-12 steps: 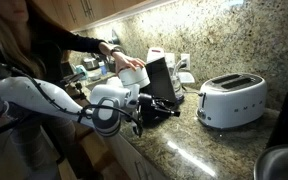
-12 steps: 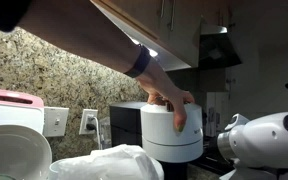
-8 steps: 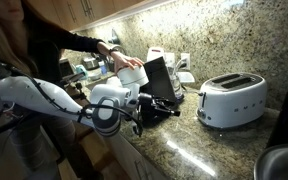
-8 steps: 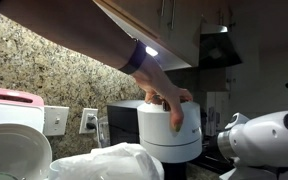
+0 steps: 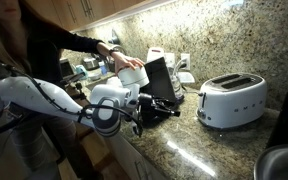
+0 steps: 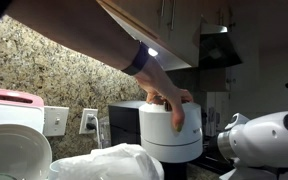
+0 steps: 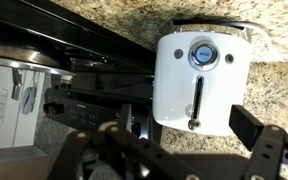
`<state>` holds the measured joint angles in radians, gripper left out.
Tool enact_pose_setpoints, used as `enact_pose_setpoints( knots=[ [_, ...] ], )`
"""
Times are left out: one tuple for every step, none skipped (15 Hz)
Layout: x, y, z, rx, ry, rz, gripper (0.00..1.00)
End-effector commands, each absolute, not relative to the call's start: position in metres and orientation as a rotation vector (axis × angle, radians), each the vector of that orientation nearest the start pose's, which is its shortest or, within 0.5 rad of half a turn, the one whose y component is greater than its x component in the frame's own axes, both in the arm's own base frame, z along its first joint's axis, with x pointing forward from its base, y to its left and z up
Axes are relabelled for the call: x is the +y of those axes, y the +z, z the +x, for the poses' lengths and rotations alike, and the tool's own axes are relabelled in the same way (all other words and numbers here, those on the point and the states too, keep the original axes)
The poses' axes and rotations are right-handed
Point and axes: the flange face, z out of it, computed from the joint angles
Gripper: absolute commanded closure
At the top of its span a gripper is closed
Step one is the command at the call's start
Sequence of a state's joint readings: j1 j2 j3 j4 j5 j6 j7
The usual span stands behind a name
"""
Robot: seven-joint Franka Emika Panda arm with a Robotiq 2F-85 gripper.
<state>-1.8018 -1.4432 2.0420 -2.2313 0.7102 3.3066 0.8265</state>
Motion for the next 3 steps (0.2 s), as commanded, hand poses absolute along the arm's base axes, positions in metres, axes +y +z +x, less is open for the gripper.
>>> enact_pose_setpoints(
  knots=[
    [0.0508, 0.1617, 0.5533, -0.643, 1.383, 2.142, 0.0],
    [0.0508, 0.1617, 0.5533, -0.643, 1.383, 2.142, 0.0],
    [0.0508, 0.1617, 0.5533, -0.643, 1.383, 2.142, 0.0]
  ],
)
